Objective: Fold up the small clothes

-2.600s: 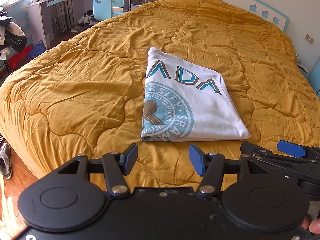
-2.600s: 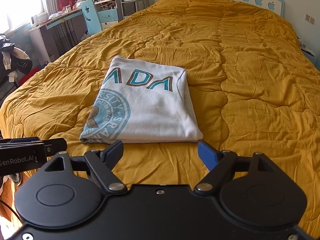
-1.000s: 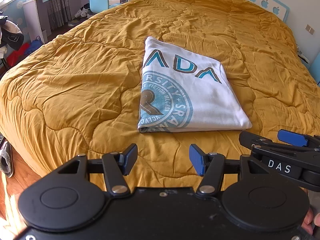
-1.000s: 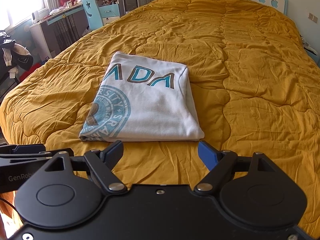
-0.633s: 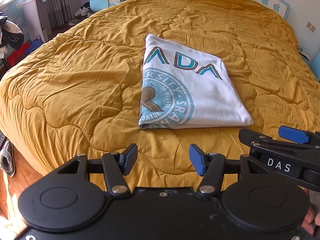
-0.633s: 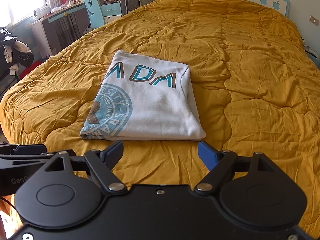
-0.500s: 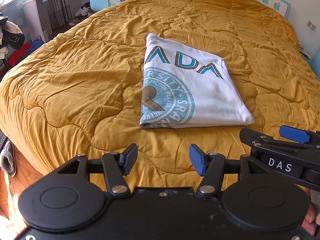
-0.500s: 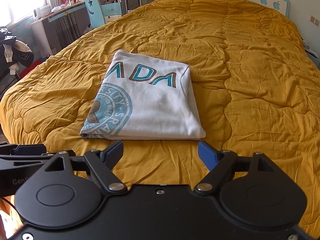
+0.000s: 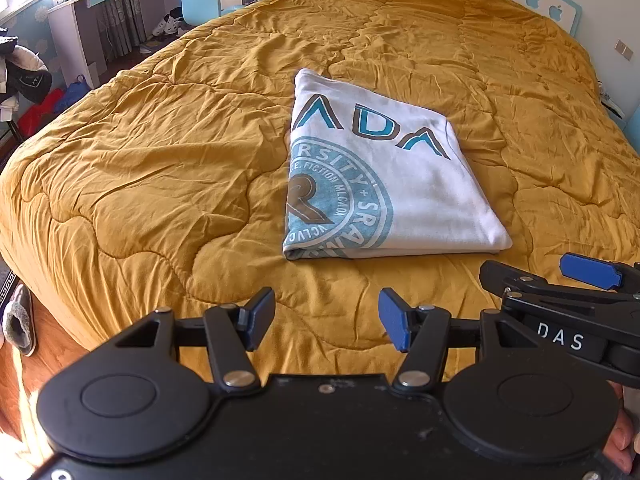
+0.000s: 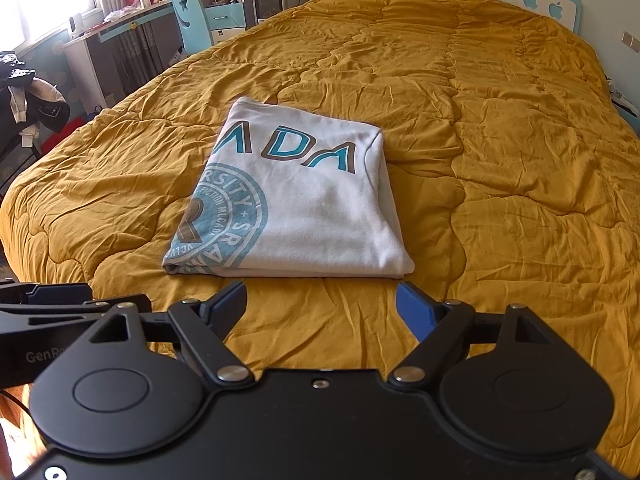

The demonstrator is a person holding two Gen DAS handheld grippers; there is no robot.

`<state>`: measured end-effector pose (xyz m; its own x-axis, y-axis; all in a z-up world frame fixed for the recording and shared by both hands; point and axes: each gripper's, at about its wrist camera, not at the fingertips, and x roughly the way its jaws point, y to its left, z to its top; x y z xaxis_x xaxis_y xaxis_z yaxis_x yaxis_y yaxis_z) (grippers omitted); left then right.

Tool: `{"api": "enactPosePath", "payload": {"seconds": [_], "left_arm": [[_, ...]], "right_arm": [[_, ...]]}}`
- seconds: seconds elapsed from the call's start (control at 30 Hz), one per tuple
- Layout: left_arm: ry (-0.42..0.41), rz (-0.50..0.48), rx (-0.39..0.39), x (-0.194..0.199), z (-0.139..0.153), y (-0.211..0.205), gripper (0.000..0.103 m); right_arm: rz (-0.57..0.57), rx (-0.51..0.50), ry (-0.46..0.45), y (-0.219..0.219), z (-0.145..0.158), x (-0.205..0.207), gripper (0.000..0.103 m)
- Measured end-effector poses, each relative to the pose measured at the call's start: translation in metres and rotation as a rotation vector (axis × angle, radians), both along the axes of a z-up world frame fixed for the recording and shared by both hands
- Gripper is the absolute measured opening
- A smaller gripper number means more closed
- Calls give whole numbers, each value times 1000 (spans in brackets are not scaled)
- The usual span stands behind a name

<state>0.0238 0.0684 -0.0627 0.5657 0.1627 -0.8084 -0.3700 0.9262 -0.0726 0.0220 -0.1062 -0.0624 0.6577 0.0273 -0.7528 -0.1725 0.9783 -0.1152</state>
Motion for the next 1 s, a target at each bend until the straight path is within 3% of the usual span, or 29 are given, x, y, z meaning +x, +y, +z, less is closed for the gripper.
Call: {"api": "enactPosePath", "payload": {"seconds": [1.0], "left_arm": [[8,4,-24,3,-2,2,61]], "right_arm": [[-2,-5,5,-1,-1,1,83]]}}
